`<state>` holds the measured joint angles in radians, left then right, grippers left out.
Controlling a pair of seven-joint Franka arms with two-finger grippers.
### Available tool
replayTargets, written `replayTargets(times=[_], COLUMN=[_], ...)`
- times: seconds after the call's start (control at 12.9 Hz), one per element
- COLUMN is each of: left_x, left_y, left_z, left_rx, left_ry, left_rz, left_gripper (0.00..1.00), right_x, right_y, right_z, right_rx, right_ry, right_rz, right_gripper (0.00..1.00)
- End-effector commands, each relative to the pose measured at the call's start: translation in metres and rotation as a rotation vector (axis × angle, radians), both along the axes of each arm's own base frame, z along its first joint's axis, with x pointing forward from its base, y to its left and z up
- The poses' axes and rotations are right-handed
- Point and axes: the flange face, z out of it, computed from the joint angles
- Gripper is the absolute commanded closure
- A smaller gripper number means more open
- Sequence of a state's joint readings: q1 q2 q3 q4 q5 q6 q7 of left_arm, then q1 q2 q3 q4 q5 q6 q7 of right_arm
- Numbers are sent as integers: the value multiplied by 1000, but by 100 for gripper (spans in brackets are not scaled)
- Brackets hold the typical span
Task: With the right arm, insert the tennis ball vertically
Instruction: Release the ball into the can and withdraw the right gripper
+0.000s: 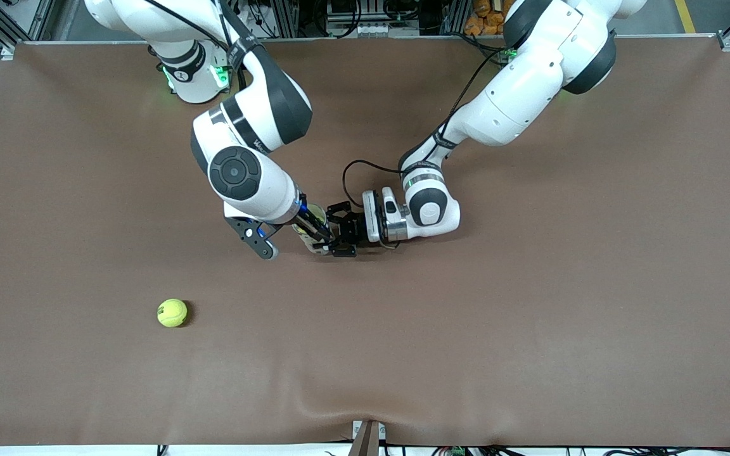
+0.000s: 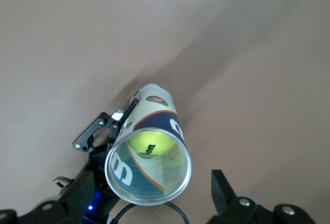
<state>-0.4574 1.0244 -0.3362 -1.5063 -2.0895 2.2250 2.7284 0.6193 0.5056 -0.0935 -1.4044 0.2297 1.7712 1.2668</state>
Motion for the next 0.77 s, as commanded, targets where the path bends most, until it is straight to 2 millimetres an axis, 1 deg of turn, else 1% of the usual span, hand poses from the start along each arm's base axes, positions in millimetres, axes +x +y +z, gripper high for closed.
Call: replayTargets(times=[0.0,0.08,0.15,0.31,0.39,0.46,0.54,0.62,0.7], left_x=[-3,-4,-3,-3,-3,-3,-3,-3,-3], left_y=[1,0,1,1,1,1,1,1,1], left_z=[-9,-9,-9,-9,-9,-9,-9,-9,-9], left_rx=[-8,-8,-8,-7,-7,-7,-7,-8,-7], left_ry=[-66,-66,-66,-69,-68,-68,-68,-66,-68], left_rz=[0,-1,0,-1,0,0,0,0,0], left_gripper=[34,33,32,30,29,28,28,27,27], right_x=[22,38,47,68,79,91,105,117,129], right_y=[-38,-64,-87,-138,-166,-195,-226,-251,-279], right_z=[33,51,60,59,51,38,25,11,-13], right_rx=[-23,-13,-6,3,0,-4,-5,-9,-32], right_ry=[-16,-30,-30,-46,-50,-41,-52,-70,-78], right_rz=[-35,-44,-11,78,104,87,41,6,-2], right_gripper=[0,0,0,0,0,0,0,0,0])
